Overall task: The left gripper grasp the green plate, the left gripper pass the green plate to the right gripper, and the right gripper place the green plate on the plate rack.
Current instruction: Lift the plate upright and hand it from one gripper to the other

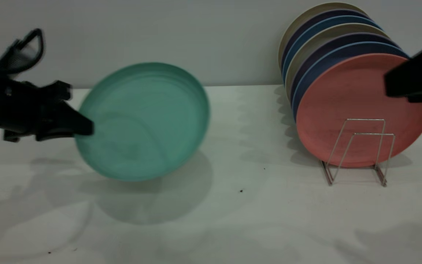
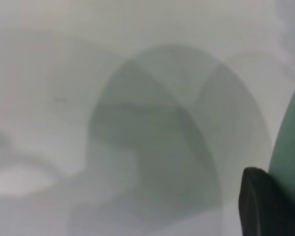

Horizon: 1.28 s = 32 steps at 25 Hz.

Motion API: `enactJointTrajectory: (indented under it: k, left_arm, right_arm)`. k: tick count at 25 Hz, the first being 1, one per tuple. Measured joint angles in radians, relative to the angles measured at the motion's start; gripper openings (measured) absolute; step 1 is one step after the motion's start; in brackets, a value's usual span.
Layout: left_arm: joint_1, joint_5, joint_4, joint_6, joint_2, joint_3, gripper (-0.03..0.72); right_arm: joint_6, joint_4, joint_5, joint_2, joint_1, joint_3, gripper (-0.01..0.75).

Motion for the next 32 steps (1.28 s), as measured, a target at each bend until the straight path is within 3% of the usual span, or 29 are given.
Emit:
enactJointTrajectory:
  k: [5,8,19,25,32]
  left_arm:
    - [-0.086,0.004,0.000,0.000,0.000,0.000,0.020]
    - [-0.132,0.015,-0.003,0.000,0.000,0.000,0.020]
    - [-0.169,0.112,-0.007,-0.030,-0.001,-0.005,0.020]
    - [-0.170,0.119,-0.009,-0.033,-0.001,-0.005,0.020]
    - [-0.222,0.108,-0.038,-0.033,-0.001,-0.006,0.020]
  right_arm:
    - [-0.248,0.252,0.060,0.166,0.000,-0.003,0.390]
    - [-0.308,0.295,0.102,0.262,0.000,-0.024,0.390]
    - [-0.332,0.307,0.170,0.446,0.000,-0.116,0.390]
    - [-0.332,0.308,0.249,0.477,0.000,-0.131,0.391]
    - [-0.332,0.308,0.248,0.495,0.035,-0.149,0.391]
